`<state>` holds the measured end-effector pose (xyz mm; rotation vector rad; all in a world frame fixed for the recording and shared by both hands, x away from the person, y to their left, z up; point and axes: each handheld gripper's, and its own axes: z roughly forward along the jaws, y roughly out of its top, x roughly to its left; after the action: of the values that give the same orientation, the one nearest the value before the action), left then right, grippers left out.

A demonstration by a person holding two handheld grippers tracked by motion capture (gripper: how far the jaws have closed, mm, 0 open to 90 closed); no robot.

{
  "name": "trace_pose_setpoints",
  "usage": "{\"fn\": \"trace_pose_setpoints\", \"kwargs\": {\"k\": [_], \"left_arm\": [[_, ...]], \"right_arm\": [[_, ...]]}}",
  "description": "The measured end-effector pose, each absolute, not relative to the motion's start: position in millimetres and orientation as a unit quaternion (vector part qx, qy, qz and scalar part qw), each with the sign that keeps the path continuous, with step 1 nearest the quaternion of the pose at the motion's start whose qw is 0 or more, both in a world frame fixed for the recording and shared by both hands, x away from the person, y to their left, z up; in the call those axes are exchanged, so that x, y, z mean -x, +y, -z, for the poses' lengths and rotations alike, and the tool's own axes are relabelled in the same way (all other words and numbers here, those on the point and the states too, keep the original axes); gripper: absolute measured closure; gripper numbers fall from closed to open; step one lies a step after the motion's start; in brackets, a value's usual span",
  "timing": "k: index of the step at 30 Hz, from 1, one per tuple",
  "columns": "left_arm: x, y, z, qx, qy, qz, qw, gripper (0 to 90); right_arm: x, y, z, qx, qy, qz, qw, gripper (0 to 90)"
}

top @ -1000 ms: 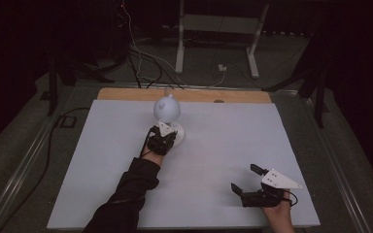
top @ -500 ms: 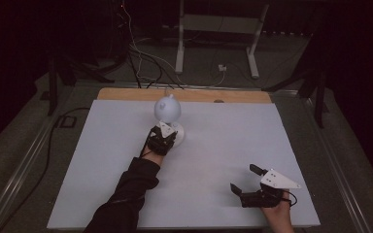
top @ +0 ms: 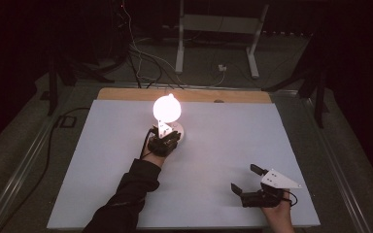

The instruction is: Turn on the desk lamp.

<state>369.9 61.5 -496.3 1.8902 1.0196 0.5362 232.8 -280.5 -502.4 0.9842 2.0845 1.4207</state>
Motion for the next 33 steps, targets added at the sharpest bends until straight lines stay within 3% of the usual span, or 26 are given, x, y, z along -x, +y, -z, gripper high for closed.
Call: {"fn": "trace_pose_setpoints", "kwargs": {"k": [6, 18, 29, 33], "left_arm": [[-363, 62, 490, -0.766, 0.415, -0.206, 0.446, 60.2], [-348, 61, 475, -0.786, 0.392, -0.166, 0.448, 27.9], [-338, 68, 460, -0.800, 0.362, -0.099, 0.469, 3.5], [-336, 74, 453, -0.800, 0.350, -0.087, 0.481, 0.5]], "right_arm": [[-233, -281, 502, -0.355, 0.751, -0.512, 0.216, 0.0], [-233, -281, 503, -0.357, 0.751, -0.511, 0.216, 0.0], [-234, -281, 503, -0.358, 0.752, -0.509, 0.216, 0.0], [-234, -281, 504, -0.359, 0.752, -0.509, 0.215, 0.0]]}}
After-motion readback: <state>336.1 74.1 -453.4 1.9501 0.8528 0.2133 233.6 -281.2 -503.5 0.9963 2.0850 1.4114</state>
